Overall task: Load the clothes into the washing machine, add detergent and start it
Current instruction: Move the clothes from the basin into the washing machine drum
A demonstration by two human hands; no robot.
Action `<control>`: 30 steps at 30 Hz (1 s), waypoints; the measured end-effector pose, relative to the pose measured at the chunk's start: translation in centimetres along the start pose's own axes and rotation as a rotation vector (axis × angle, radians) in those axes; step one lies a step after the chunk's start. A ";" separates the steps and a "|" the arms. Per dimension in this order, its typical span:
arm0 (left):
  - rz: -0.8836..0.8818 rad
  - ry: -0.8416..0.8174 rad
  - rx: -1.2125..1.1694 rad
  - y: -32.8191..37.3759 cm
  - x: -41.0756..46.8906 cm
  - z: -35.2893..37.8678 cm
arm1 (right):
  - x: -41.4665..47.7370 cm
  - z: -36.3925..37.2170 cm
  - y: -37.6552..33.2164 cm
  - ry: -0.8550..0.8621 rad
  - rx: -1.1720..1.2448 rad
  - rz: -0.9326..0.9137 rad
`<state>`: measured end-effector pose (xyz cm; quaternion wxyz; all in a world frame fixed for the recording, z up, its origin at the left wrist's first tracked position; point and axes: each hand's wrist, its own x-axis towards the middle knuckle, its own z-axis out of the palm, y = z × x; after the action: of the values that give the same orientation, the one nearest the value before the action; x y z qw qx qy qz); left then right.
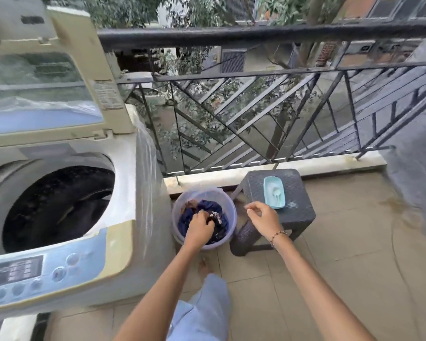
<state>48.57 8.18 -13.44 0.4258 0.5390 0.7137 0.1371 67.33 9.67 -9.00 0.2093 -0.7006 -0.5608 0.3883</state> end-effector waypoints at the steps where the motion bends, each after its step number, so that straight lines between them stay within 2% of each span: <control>1: -0.028 -0.015 -0.003 -0.1 1.1 0.4 | 1.1 0.2 0.3 -0.013 -0.006 0.009; 5: -0.146 -0.037 -0.032 -1.5 5.9 1.9 | 5.6 2.4 1.4 -0.093 -0.023 0.051; 10: -0.317 -0.067 -0.059 -3.6 11.1 3.0 | 10.5 5.2 2.3 -0.274 -0.104 0.124; 18: -0.401 0.009 -0.257 -5.3 17.0 4.5 | 17.0 8.1 4.4 -0.408 -0.148 0.203; 22: -0.441 0.007 -0.264 -9.3 20.8 7.6 | 21.3 12.7 8.4 -0.457 -0.173 0.248; 24: -0.393 -0.027 -0.162 -12.0 22.4 9.6 | 23.0 15.5 11.1 -0.488 -0.188 0.264; 26: -0.333 -0.080 0.088 -15.0 23.8 12.3 | 24.4 18.6 14.2 -0.540 -0.206 0.282; 28: -0.281 -0.051 0.293 -16.9 24.9 14.8 | 25.2 21.0 16.7 -0.602 -0.235 0.292; 30: -0.223 -0.012 0.382 -18.4 26.4 17.2 | 25.7 23.3 19.2 -0.655 -0.265 0.339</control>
<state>48.01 20.02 -47.96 0.3328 0.5284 0.7793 -0.0516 62.94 25.26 -45.18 -0.1400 -0.6431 -0.5197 0.5448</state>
